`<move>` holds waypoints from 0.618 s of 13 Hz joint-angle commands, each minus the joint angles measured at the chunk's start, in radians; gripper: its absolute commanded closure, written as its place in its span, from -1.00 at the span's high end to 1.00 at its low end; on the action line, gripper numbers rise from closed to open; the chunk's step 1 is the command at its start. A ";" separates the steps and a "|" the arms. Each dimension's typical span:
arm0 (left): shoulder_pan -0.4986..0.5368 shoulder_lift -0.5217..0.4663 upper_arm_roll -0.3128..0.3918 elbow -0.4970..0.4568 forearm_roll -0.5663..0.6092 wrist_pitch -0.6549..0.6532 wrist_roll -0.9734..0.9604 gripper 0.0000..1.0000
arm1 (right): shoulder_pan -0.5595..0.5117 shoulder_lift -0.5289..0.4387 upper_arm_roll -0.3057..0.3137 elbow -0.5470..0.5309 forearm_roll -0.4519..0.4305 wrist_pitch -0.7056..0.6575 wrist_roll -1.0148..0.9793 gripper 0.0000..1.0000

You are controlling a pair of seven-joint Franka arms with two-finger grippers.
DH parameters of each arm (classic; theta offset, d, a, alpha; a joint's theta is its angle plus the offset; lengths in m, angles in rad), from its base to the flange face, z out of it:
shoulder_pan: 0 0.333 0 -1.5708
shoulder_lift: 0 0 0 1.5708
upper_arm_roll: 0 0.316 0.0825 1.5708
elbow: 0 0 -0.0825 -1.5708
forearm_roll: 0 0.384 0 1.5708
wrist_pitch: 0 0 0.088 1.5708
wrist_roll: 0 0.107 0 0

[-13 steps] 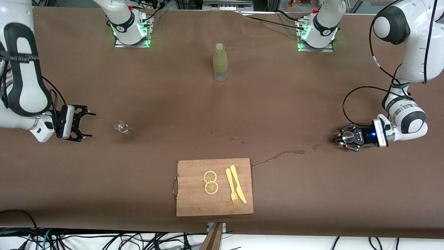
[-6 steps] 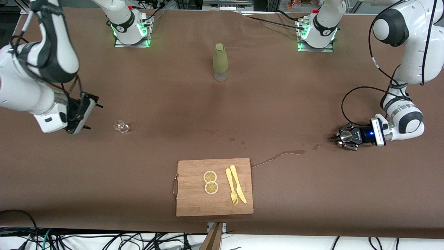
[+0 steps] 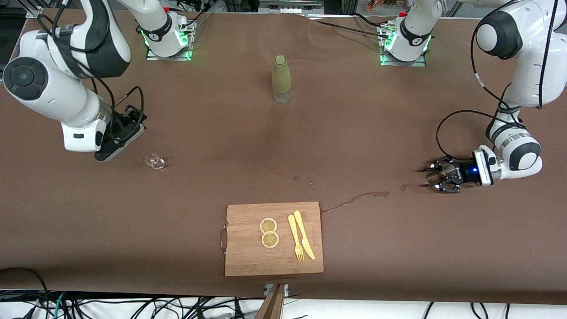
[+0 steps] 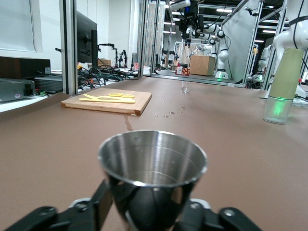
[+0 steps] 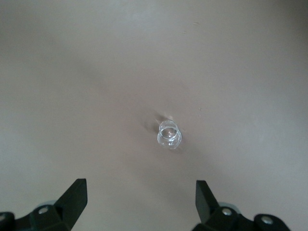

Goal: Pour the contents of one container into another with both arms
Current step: 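Raise the right gripper away while the left gripper lowers the jigger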

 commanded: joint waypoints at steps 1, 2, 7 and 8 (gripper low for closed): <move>0.008 0.001 -0.004 0.014 0.026 -0.022 0.022 1.00 | -0.005 -0.048 0.007 -0.016 -0.018 -0.019 0.165 1.00; 0.008 0.000 -0.004 0.014 0.026 -0.022 0.022 1.00 | -0.005 -0.054 0.008 -0.013 -0.018 -0.030 0.219 1.00; 0.010 -0.029 0.008 0.014 0.048 -0.022 -0.014 1.00 | -0.019 -0.056 0.076 0.057 -0.017 -0.145 0.637 1.00; 0.010 -0.043 0.016 0.014 0.069 -0.022 -0.040 1.00 | -0.034 -0.053 0.091 0.077 -0.020 -0.174 0.674 1.00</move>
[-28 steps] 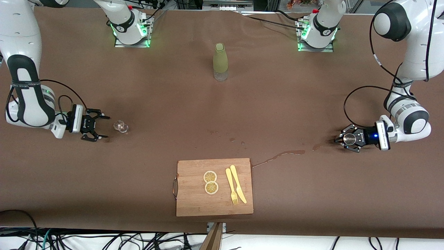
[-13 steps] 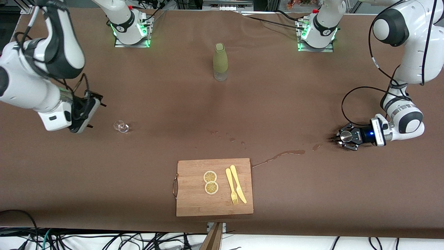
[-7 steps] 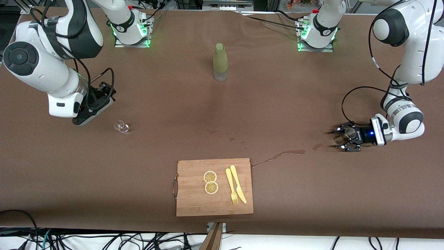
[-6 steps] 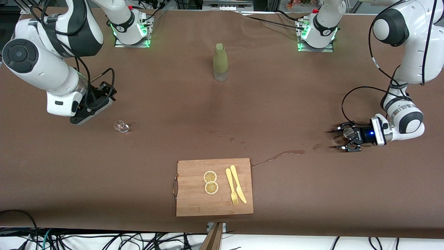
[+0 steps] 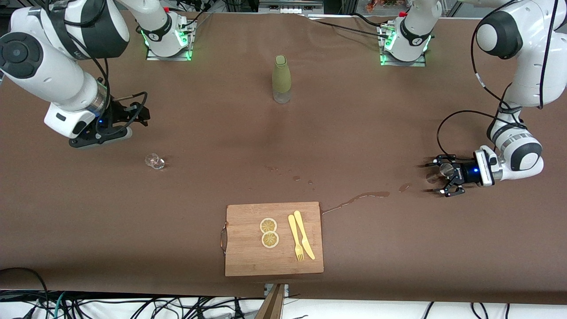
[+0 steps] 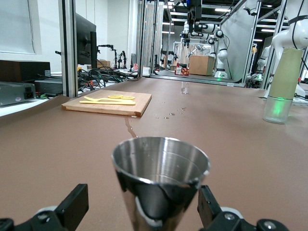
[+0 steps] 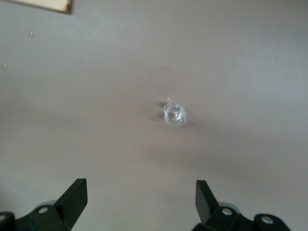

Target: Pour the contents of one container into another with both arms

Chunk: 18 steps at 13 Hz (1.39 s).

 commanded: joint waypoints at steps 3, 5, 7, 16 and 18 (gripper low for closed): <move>0.009 -0.070 0.029 0.003 0.116 -0.017 -0.085 1.00 | -0.145 -0.040 0.078 0.056 -0.003 -0.080 0.110 1.00; 0.011 -0.073 0.047 0.003 0.133 -0.029 -0.090 1.00 | -0.193 -0.061 0.075 0.088 -0.001 -0.129 0.111 1.00; 0.011 -0.094 0.068 0.003 0.157 -0.038 -0.108 1.00 | -0.232 -0.090 0.069 0.099 -0.008 -0.138 0.110 1.00; 0.020 -0.372 0.098 -0.016 0.332 -0.034 -0.593 1.00 | -0.215 -0.109 -0.022 0.099 0.046 -0.077 0.107 1.00; 0.017 -0.450 0.088 -0.016 0.384 -0.029 -0.793 1.00 | -0.215 -0.109 -0.020 0.099 0.048 -0.066 0.108 1.00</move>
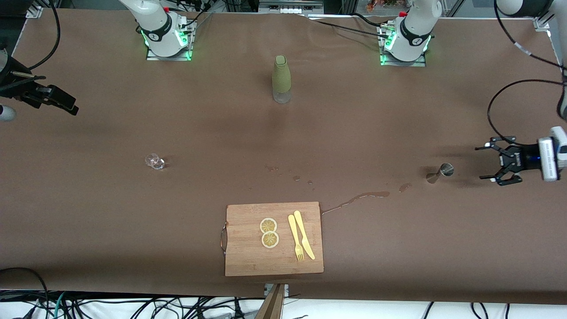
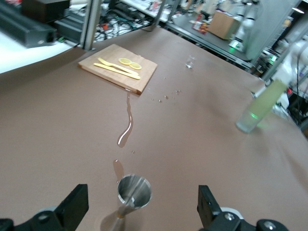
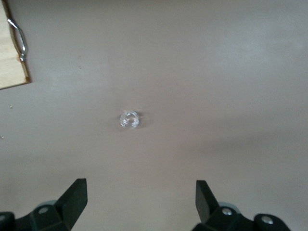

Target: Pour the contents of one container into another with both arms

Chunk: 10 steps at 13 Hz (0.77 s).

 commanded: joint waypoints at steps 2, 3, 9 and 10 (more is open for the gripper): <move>-0.001 -0.182 -0.063 -0.038 0.129 0.047 -0.357 1.00 | 0.005 0.004 -0.004 0.012 0.015 0.011 0.008 1.00; -0.007 -0.230 -0.082 -0.040 0.167 0.065 -0.458 1.00 | 0.005 0.004 -0.004 0.014 0.016 0.011 0.008 1.00; -0.047 -0.468 -0.289 -0.081 0.411 0.226 -1.105 1.00 | 0.006 0.005 -0.001 0.014 0.016 0.012 0.008 1.00; -0.069 -0.500 -0.313 -0.081 0.461 0.235 -1.240 1.00 | 0.006 0.005 -0.001 0.014 0.016 0.011 0.008 1.00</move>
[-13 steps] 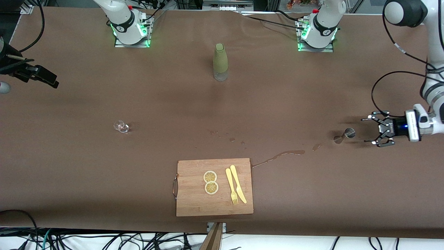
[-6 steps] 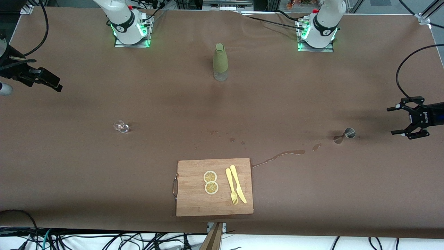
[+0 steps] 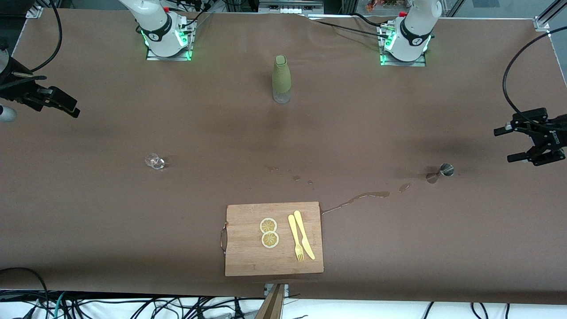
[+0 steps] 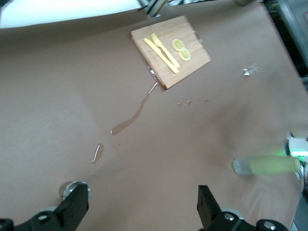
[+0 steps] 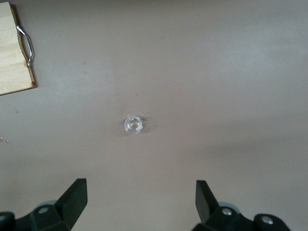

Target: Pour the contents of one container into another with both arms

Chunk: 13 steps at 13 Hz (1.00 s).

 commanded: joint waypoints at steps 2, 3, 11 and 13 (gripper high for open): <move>-0.059 -0.141 -0.080 -0.062 0.149 0.052 -0.391 1.00 | 0.004 0.005 -0.001 0.014 0.014 -0.003 0.008 1.00; -0.083 -0.166 -0.100 -0.062 0.225 0.067 -0.493 1.00 | 0.004 0.005 -0.001 0.014 0.014 -0.004 0.008 1.00; -0.145 -0.340 -0.127 -0.129 0.557 -0.017 -0.785 1.00 | 0.002 0.014 -0.001 0.011 0.016 0.000 0.008 1.00; -0.145 -0.337 -0.120 -0.127 0.605 -0.007 -0.773 1.00 | 0.002 0.012 -0.001 0.011 0.014 -0.001 0.008 1.00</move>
